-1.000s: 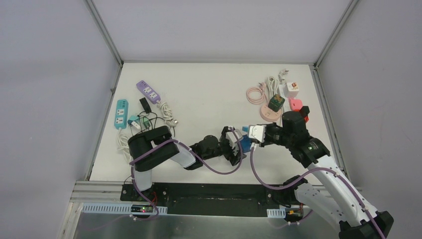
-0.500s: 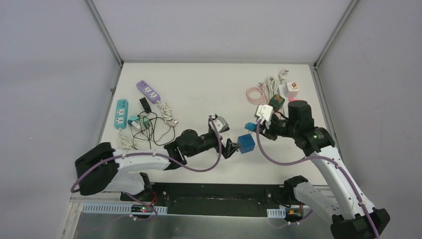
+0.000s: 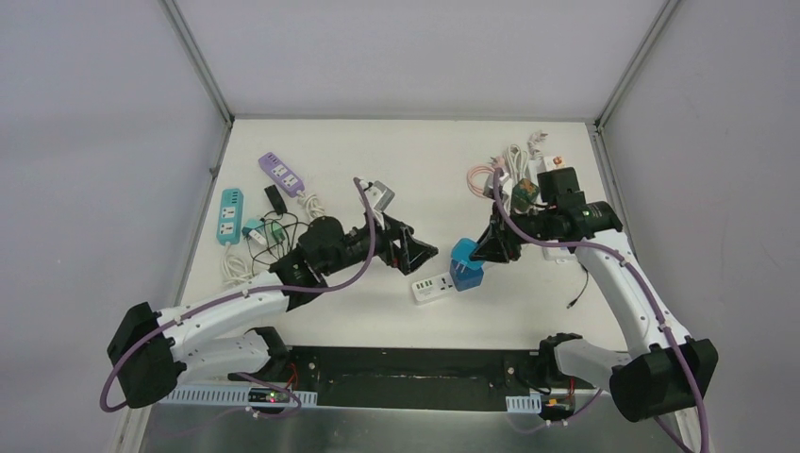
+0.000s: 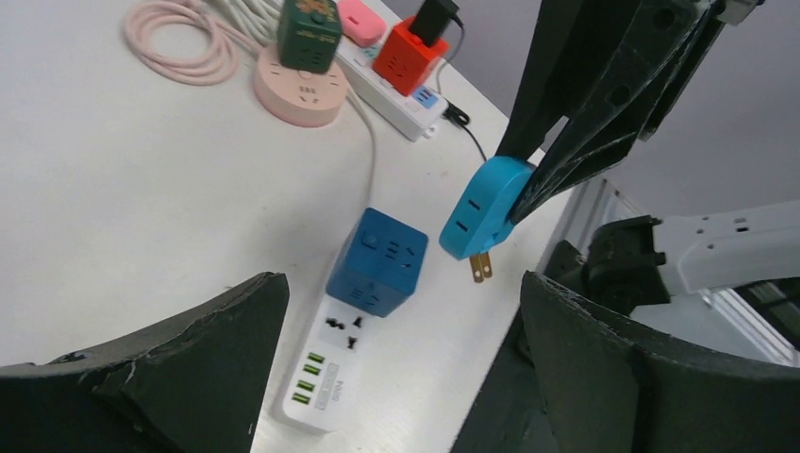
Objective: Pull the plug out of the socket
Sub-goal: Place the plug at the center of the board.
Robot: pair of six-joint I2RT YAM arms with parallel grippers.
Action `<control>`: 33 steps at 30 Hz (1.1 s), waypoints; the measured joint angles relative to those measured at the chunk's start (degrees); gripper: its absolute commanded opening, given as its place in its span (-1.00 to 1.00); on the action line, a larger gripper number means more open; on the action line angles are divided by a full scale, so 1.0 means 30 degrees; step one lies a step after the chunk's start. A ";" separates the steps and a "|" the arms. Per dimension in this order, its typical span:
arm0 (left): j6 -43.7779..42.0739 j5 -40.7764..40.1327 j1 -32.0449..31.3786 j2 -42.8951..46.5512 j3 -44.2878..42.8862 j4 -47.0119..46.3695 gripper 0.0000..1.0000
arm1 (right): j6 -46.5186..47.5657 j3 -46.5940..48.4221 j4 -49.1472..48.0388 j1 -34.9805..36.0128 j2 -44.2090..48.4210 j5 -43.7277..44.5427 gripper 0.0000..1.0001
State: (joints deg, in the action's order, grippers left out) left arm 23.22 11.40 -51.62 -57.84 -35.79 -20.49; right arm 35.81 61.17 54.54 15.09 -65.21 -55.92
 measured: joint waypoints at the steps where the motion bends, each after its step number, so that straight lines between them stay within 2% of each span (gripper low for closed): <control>1: 0.0262 0.0291 0.0051 -0.0321 -0.0299 0.0095 0.89 | -0.0102 0.0000 0.0146 0.0000 0.0000 -0.0284 -0.97; 6: 0.2011 0.2652 0.0240 -0.2841 -0.1821 -0.0379 0.78 | -0.1341 -0.0153 0.0066 0.0000 -0.0015 -0.1428 -1.00; 12: 0.3628 0.4794 0.0357 -0.5333 -0.2419 -0.1530 0.52 | -0.3300 -0.0925 -0.0947 0.0000 -0.0262 -0.2557 -1.00; 16: 0.4648 0.5916 0.0364 -0.6193 -0.2477 -0.2841 0.43 | -0.4007 -0.1078 -0.1472 -0.0007 -0.0437 -0.3053 -1.00; 24: 0.6069 0.7264 0.0619 -0.6375 -0.2463 -0.5646 -0.13 | -0.4772 -0.1297 -0.2142 -0.0007 -0.0758 -0.3483 -1.00; 33: 0.7184 0.8145 0.0984 -0.7293 -0.2455 -0.6936 -0.15 | -0.5246 -0.1297 -0.2506 -0.0066 -0.0838 -0.3825 -1.00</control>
State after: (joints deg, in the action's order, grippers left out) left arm 44.77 35.83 -48.66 -79.72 -43.16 -41.30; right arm 20.08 57.28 47.03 14.90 -67.72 -67.40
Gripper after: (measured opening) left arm 0.427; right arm 0.236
